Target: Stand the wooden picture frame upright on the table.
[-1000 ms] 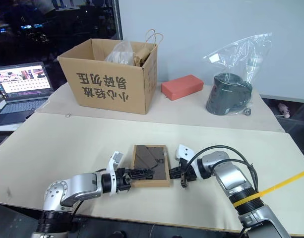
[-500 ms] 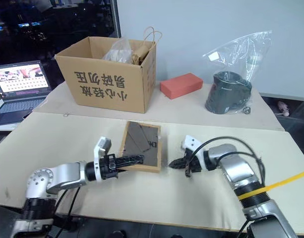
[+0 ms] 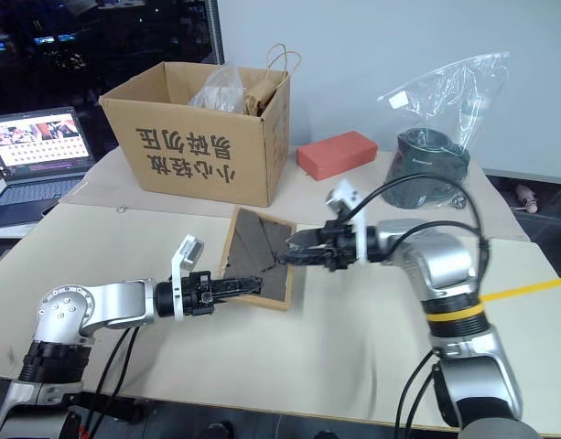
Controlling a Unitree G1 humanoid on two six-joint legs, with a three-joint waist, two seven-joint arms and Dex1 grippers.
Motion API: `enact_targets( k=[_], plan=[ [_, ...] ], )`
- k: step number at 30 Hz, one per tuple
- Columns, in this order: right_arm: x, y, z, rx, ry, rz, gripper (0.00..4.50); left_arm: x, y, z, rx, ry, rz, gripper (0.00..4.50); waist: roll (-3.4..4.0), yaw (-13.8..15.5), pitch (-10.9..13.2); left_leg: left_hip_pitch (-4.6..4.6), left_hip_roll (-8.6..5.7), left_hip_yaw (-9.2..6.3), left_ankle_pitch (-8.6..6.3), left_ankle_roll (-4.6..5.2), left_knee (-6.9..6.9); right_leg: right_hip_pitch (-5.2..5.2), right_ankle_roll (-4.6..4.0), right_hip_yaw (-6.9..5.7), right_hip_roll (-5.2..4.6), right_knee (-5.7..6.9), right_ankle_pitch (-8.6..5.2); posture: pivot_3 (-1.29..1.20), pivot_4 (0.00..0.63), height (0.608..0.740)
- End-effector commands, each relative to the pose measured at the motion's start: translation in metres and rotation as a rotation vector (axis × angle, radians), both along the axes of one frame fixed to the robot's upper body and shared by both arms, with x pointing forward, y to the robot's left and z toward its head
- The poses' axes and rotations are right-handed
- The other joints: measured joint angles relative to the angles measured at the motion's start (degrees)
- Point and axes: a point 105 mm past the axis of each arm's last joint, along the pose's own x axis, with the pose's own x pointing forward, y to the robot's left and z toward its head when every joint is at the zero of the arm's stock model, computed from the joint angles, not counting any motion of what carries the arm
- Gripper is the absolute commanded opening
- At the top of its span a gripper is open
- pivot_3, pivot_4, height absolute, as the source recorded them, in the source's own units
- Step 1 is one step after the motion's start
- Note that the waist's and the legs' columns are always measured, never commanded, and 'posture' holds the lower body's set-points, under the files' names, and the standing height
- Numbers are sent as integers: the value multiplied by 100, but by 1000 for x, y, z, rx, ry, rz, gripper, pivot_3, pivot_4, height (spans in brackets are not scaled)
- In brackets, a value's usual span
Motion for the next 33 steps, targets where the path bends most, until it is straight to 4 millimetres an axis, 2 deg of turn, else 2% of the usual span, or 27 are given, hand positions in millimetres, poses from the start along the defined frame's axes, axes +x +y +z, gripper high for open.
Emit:
enact_targets(
  k=[1,4,6,10,13,19,22,24,28,31,33],
  plan=[
    [13,3,-8,-17,1,-32,4455,-14,-9,21,-72,-67,-110,1200,0,0,0,0,0,0,0,0,0,0,0,0,0,0,0,0,150,688],
    [19,6,-12,-10,9,-36,4455,-20,-11,20,-73,-71,-147,1200,0,-7,1,0,0,0,0,0,-1,-1,0,0,0,1,0,0,150,688],
    [15,13,-8,27,24,4,4455,-20,-12,19,-70,-68,-145,1200,1,-7,1,0,1,0,0,0,-1,-1,0,0,0,2,0,0,150,688],
    [-16,30,4,100,15,205,4455,-15,-13,18,-76,-57,-134,1200,1,-4,2,0,1,0,0,0,-2,-1,0,-1,0,2,0,0,150,688],
    [-31,30,7,121,-6,285,4455,-14,-14,17,-104,-28,-161,1200,2,1,2,-1,1,-3,0,0,-4,0,0,-5,0,3,0,0,150,688],
    [-37,19,8,107,-29,288,4455,-6,-12,18,-134,5,-154,1200,2,-1,2,-1,1,-6,2,0,4,2,0,-8,1,7,0,0,150,688],
    [-19,-4,-5,-39,-99,153,4455,-4,-9,24,-179,26,-164,1200,2,-1,2,-1,1,-8,3,0,3,1,0,-8,1,8,0,0,150,688],
    [-9,-30,-13,-162,-122,60,4455,-4,-7,28,-197,34,-181,1200,2,2,2,-1,0,-8,3,0,3,1,1,-8,0,7,0,0,150,688],
    [-6,-68,-1,-206,-137,-35,4455,-1,-2,30,-198,43,-182,1200,-2,6,5,-1,0,-7,3,0,0,-1,0,-8,0,4,-1,0,150,688],
    [-11,-86,3,-239,-171,-70,4455,3,0,32,-214,52,-180,1200,-1,-2,6,-1,0,-7,3,0,-2,-2,-1,-8,0,4,-1,0,150,688],
    [-11,-90,6,-231,-223,-94,4455,4,0,34,-232,62,-183,1200,-1,-27,6,-1,0,-8,3,0,-2,-1,0,-8,0,4,-1,0,150,688]
  ],
)
